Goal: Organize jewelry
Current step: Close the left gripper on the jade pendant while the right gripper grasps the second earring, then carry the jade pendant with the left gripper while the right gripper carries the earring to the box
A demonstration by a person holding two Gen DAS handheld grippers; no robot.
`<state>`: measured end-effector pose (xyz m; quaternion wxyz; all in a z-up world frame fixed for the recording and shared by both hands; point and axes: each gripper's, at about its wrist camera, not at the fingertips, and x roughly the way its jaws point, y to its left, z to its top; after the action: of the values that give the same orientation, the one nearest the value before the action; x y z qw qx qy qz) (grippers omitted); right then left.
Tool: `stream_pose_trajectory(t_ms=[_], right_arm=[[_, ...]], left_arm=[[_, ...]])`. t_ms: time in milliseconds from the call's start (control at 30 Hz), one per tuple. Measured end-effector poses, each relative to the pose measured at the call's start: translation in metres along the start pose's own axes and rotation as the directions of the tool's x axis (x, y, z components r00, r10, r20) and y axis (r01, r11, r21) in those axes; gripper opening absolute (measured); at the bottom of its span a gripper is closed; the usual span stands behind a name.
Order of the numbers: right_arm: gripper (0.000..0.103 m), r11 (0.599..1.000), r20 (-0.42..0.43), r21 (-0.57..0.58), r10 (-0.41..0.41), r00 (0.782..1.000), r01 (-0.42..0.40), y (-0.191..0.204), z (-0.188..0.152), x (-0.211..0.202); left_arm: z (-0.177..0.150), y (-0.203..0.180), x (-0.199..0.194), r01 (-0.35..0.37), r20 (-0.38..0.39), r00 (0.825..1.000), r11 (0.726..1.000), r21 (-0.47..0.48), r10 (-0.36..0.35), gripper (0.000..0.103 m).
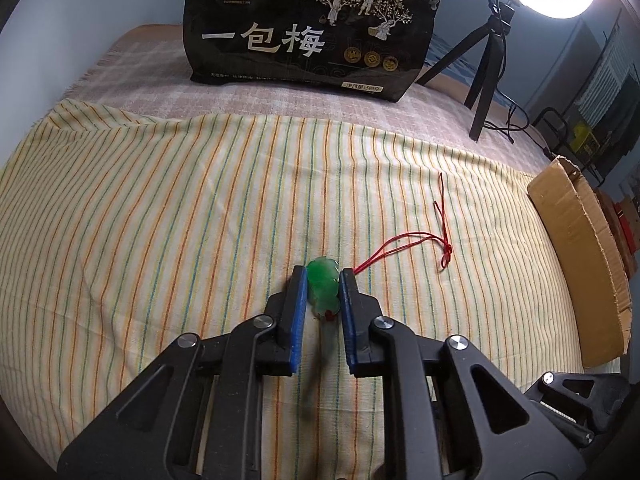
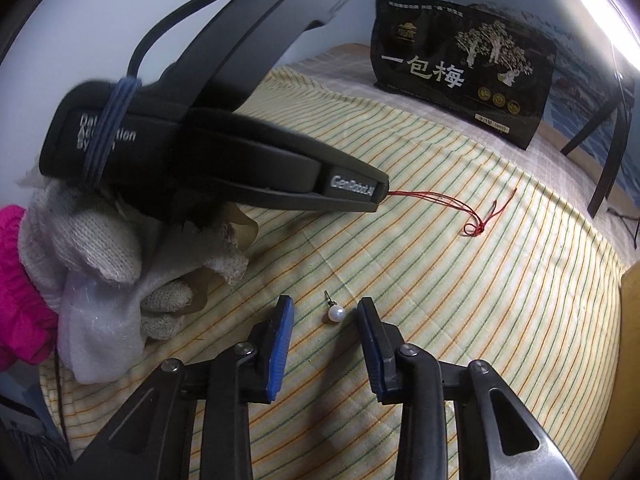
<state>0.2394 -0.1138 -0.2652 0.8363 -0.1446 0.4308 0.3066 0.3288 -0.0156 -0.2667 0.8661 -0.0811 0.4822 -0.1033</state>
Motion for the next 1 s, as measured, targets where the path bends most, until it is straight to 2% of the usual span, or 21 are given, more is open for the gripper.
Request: stream_pose_trajectory(t_ms=[233, 367, 667, 1000], right_arm=[[0.006, 0.999, 0.014, -0.017, -0.032, 0.999, 0.032, 0.003, -0.003, -0.001], [0.006, 0.999, 0.02, 0.036, -0.003, 1.0, 0.002, -0.005, -0.006, -0.006], [0.006, 0.987, 0.055, 0.158, -0.005, 0.998, -0.004, -0.028, -0.018, -0.031], [0.006, 0.983, 0.11, 0.181, -0.042, 0.993, 0.022, -0.035, -0.022, -0.079]], left_arm=[[-0.002, 0.001, -0.004, 0.0, -0.001, 1.0, 1.0, -0.011, 0.0, 0.015], [-0.003, 0.005, -0.01, 0.014, -0.003, 1.0, 0.999, -0.031, -0.014, 0.014], [-0.006, 0.018, -0.039, 0.027, 0.017, 1.0, 0.996, -0.084, -0.026, 0.014], [-0.003, 0.008, -0.086, 0.045, 0.071, 0.997, 0.996, -0.071, -0.04, 0.014]])
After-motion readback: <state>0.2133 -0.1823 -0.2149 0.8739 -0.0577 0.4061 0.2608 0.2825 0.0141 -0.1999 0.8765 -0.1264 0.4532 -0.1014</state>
